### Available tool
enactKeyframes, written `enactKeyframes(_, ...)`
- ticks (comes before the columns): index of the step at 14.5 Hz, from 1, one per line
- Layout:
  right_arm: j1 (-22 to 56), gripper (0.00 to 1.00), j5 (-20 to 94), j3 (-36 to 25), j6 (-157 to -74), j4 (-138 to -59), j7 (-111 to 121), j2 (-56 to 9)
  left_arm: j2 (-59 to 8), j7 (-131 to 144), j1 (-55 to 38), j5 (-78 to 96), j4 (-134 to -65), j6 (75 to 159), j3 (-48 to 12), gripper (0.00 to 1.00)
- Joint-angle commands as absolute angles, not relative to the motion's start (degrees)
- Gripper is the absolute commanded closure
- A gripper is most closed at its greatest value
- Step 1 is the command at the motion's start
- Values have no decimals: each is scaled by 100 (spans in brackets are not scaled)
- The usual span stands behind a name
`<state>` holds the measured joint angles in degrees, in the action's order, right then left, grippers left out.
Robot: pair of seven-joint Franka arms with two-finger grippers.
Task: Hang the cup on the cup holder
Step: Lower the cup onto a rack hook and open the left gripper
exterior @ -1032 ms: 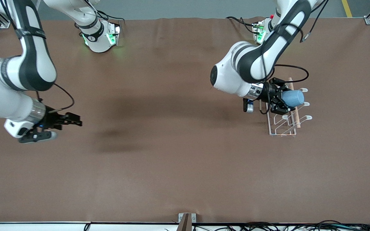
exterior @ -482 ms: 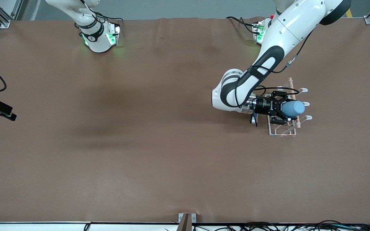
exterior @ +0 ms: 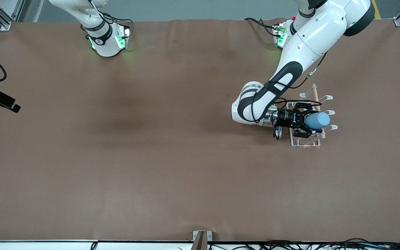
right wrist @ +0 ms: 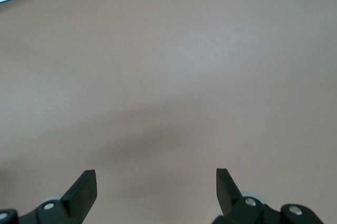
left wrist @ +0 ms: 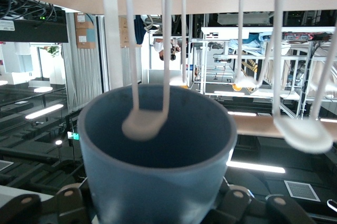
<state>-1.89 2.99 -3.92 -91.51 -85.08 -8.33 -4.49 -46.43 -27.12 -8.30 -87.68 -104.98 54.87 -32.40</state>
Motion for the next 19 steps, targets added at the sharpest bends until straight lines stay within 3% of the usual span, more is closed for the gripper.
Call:
enactKeyframes(1, -220, 0, 193, -369, -9228, -8596, -914, -413, -4825, -2357, -861, -8860, -10371, 5344, -3226, 79)
enactKeyframes(6, -149, 0, 176, -352, -9255, -8631, -423, -396, -4825, -1961, -844, -8509, -10258, 5344, -3234, 23)
enactKeyframes(8, -158, 0, 185, -352, -9229, -8648, -238, -378, -4799, -1759, -861, -8307, -10099, 5344, -3234, 7)
enactKeyframes(10, -141, 0, 185, -343, -9150, -8648, -220, -360, -4738, -1714, -861, -8209, -10002, 5344, -3243, 0)
enactKeyframes(14, -114, 0, 176, -351, -8974, -8631, -220, -343, -4352, -1705, -817, -7998, -9800, 5317, -3270, 0)
enactKeyframes(17, -123, 0, 176, -351, -8982, -8631, -229, -343, -4157, -628, -765, -7763, -9257, 5414, -3313, 0)
enactKeyframes(19, -132, 0, 193, -352, -9017, -8648, -237, -351, -3834, -81, -721, -7279, -9167, 5930, -3305, 0)
